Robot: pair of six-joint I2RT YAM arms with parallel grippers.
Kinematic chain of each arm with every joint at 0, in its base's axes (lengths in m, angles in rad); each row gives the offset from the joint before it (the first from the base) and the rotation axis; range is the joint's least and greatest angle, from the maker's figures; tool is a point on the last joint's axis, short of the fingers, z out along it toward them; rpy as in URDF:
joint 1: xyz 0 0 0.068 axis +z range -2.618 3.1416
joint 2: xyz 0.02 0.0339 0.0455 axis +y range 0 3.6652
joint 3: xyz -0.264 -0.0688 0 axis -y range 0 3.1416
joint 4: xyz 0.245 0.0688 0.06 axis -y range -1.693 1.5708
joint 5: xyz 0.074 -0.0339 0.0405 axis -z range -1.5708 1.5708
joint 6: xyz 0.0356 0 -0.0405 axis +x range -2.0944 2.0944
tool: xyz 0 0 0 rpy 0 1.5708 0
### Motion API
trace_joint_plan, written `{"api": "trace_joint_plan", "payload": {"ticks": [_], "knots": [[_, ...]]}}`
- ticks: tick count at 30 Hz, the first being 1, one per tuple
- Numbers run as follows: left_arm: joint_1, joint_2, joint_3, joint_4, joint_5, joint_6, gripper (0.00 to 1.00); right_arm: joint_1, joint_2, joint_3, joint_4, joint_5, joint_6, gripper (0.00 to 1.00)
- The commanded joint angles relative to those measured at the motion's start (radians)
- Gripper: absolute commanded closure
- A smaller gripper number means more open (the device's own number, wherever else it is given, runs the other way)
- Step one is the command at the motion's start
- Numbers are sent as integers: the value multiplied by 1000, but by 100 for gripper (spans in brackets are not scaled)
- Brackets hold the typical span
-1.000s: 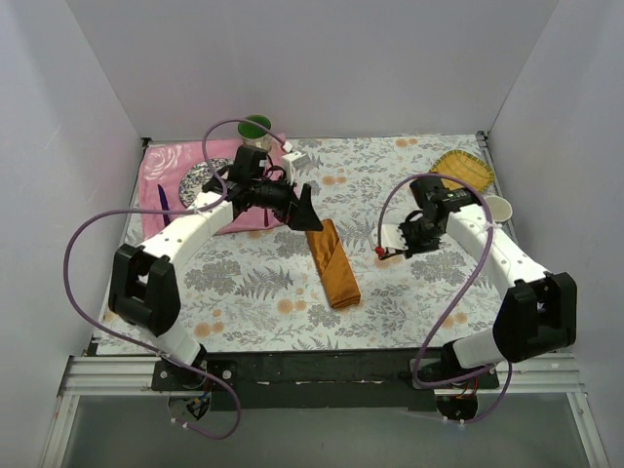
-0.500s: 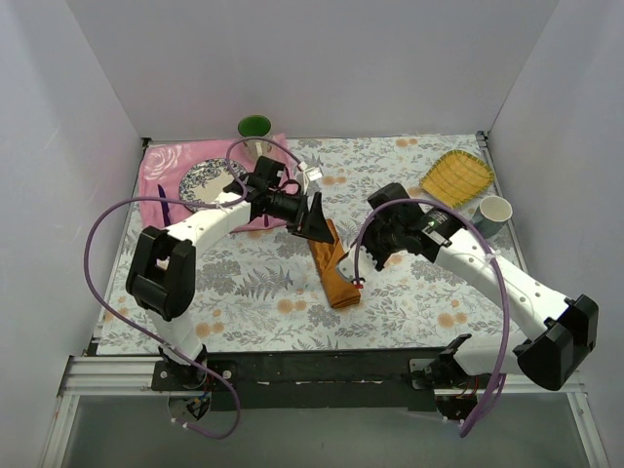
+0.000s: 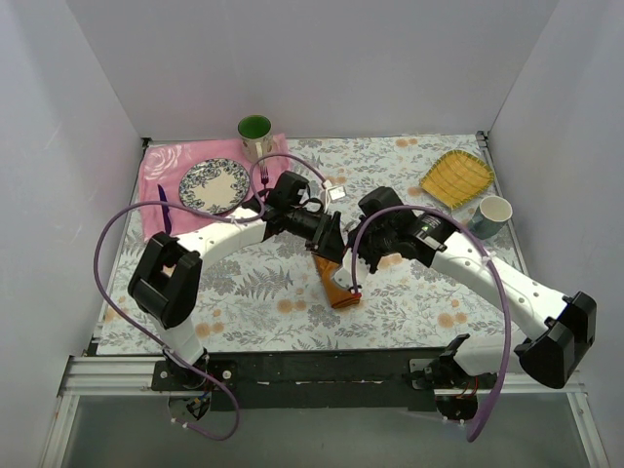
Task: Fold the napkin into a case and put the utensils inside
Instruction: Pass from the right arm to the left
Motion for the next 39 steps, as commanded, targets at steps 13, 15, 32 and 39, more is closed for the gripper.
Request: {"api": "trace_joint_plan", "payload": {"ticks": [13,15,32,39], "knots": [[72,-215,-240,111,-175,36,46,10,-62,-101,127,14,108,99],[83,-222,-263,106,-158,50,46,8,-72,-109,126,17,131,99],[239,-412,-366,393,11,-127,22,-45,-318,-270,433,-162,258,99],[242,-399,-294,379,-101,-330,20,-45,-388,-347,583,-216,191,99]]}}
